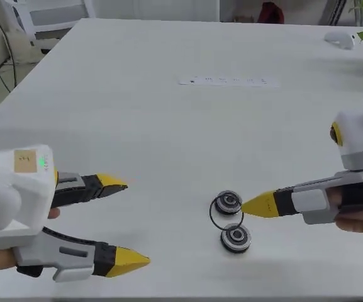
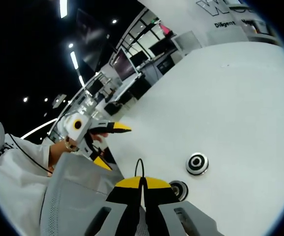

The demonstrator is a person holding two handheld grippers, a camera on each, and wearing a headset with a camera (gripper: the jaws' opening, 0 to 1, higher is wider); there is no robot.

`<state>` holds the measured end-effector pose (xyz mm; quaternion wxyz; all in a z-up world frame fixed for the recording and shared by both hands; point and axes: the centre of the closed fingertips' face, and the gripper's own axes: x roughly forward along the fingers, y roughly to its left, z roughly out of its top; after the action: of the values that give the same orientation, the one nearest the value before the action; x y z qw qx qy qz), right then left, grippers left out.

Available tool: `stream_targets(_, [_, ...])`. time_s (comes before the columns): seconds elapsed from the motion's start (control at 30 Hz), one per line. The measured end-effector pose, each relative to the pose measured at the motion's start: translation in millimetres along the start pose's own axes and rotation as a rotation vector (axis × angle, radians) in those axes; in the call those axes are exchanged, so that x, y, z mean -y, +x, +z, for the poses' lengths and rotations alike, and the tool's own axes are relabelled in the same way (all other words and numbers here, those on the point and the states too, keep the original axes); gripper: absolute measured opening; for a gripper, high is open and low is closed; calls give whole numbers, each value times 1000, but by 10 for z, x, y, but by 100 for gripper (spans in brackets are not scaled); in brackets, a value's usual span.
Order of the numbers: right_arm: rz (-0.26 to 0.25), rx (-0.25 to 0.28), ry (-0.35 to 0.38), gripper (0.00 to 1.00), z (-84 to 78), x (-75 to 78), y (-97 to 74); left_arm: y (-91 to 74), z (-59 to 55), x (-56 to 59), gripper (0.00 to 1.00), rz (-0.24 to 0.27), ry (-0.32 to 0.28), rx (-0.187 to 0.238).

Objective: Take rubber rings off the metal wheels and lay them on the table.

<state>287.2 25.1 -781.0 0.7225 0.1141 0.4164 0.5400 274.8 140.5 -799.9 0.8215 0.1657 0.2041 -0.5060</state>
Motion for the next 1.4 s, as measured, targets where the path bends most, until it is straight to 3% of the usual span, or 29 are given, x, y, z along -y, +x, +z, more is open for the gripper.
stream_targets(0.47, [11,-78,-38,0,-75,9,344,-157,-170,9,70,57,-76,0])
stream_targets(0.73, [2,-126,-55,0,-143,79,529,-172,-157,36,71,66,-116,31])
stream_targets(0.97, [-43,-157,-95,0,-201,216,635,-176,-142,34,75,75,-138,52])
stream_targets(1.2, [-73,-172,-97,0,-240,294,667,-186,-104,25,78,83,-160,79])
stream_targets(1.4, [-99,-176,-122,0,-250,375,673,-186,-112,27,78,83,-166,77])
